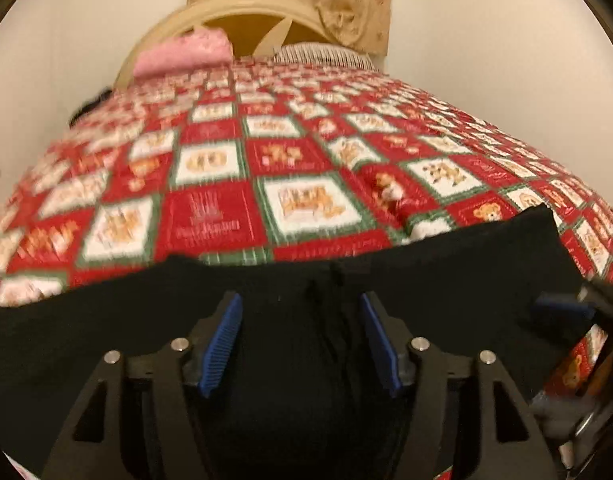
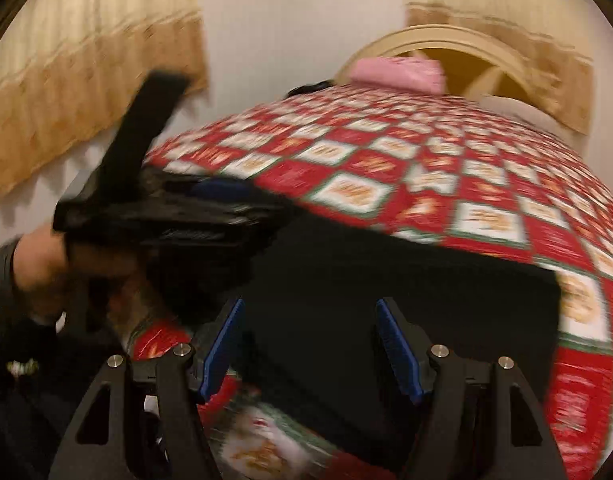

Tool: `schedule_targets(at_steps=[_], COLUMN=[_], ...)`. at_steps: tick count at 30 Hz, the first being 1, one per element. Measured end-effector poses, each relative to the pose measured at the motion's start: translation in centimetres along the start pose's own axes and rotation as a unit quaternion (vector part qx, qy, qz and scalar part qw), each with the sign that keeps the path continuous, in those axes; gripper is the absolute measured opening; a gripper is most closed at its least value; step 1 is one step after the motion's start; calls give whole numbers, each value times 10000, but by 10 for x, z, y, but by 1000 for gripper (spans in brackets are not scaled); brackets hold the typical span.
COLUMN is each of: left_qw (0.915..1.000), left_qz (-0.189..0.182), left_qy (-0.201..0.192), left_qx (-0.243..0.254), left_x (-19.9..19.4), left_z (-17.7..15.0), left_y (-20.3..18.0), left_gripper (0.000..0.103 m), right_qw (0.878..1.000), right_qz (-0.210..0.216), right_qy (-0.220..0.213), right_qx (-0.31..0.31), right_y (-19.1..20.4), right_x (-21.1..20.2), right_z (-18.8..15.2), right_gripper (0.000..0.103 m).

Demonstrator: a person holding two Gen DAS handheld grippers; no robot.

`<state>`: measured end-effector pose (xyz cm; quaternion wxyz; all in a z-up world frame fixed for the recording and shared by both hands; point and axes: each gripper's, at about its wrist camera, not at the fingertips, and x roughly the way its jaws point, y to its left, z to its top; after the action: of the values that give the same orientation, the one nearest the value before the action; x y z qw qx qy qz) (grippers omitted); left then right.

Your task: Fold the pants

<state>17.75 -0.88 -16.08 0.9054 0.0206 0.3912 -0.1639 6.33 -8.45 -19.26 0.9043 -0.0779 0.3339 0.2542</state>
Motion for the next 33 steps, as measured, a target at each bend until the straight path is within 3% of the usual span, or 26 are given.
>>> schedule_targets(at_steps=[3,6,10,12,17,20,22,26,33], left_qw=[9999,9996,9997,9996,9987,9978,9972,9959,9911], left_qz=[-103,-236,-160,41,399,557,655,810,1295], left_qy=[13,-21,-107,-193,-223,-229,-220,-186,-144], left_qx=[-70,-166,-170,-206,-230,-283,-292,-347,-277], left_x=[0,-5,-18,-27,-40,-47,-49,-54,-69], left_z=[-7,-9,-14,-18,-26,-31,-34,-39,-42], left_y=[6,9,18,27,49,63,72,88,120], left_gripper=[68,68,72,75,76,76,76,76,76], right_qw=[9993,9989,9991,9988,9968,9955,9947,9969,9972], right_qz=[93,-43,201,248,377,94,-3,254,51], right_qy=[359,332,176,70,343,242,197,180,-25], right_qx=[-83,-337,-325,-426,-623,-916,-1014,-719,-751], right_y=[10,20,27,35,57,73,78,70,66], right_x=[25,23,9,9,42,47,47,36,13], right_z=[-9,-12,-3,3,6,-6,-7,-1,-4], right_gripper=[69,69,69,69,69,78,78,78,78])
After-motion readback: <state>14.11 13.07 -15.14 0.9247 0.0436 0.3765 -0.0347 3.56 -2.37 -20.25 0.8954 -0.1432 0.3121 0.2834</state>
